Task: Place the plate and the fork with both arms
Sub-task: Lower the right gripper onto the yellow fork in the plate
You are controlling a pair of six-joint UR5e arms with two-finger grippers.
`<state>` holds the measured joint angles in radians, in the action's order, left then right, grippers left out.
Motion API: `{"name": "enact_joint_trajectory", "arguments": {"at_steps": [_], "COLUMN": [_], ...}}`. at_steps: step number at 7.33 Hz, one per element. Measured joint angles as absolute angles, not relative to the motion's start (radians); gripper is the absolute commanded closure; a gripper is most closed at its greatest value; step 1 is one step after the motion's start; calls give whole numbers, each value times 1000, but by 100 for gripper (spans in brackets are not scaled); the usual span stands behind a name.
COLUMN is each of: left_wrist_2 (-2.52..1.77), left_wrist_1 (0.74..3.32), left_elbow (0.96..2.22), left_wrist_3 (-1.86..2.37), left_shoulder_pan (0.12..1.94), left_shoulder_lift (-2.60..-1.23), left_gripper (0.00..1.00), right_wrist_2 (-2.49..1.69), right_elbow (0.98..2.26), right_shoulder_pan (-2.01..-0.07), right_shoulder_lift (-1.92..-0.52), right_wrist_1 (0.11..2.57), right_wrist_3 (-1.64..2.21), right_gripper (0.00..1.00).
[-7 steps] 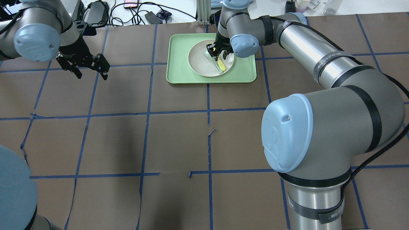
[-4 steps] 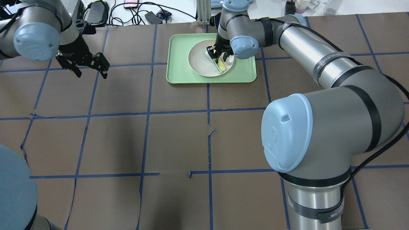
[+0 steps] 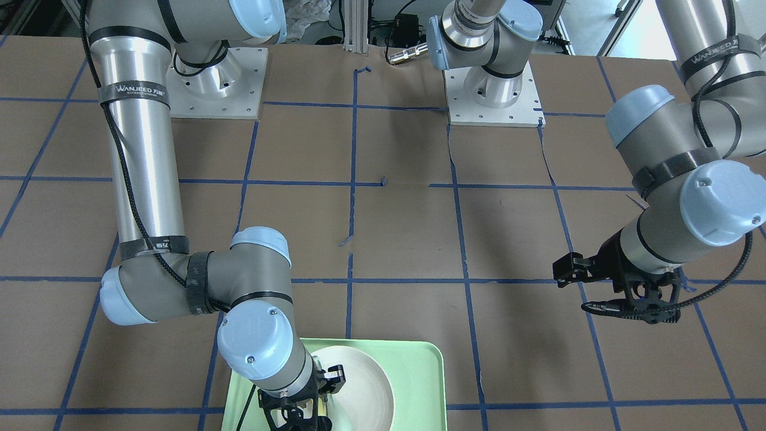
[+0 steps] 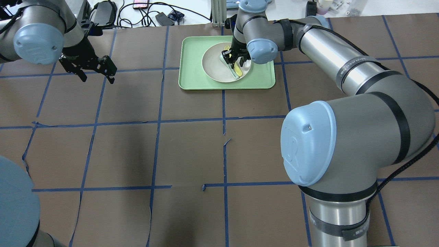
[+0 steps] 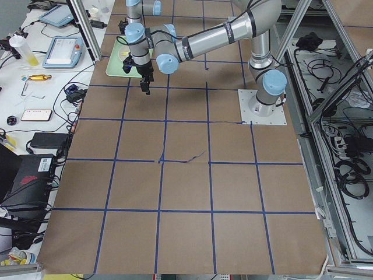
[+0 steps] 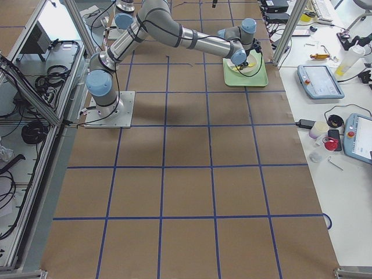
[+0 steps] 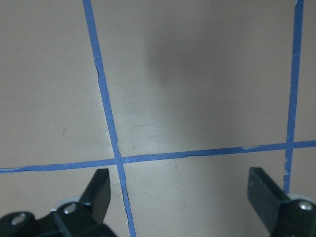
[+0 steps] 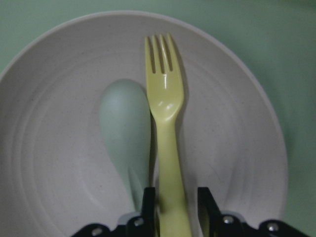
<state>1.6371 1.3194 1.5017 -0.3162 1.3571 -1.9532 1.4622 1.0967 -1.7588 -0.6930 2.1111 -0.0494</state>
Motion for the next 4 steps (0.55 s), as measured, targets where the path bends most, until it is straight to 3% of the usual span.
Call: {"name": "enact_joint_trajectory", "arguments": {"at_steps": [4], "left_wrist_2": [1638], "left_wrist_1": [1319], "left_elbow": [1501], "left_wrist_3": [-324], "left_shoulder_pan": [1356], "left_shoulder_lift": [-1953], "left_gripper": [0], "right_wrist_2": [1467], "right_elbow": [1100], "right_shoulder_pan": [-1761], "right_shoulder_lift": [-692], "right_wrist_1": [2109], "right_wrist_3": [-49], "right_gripper": [78]}}
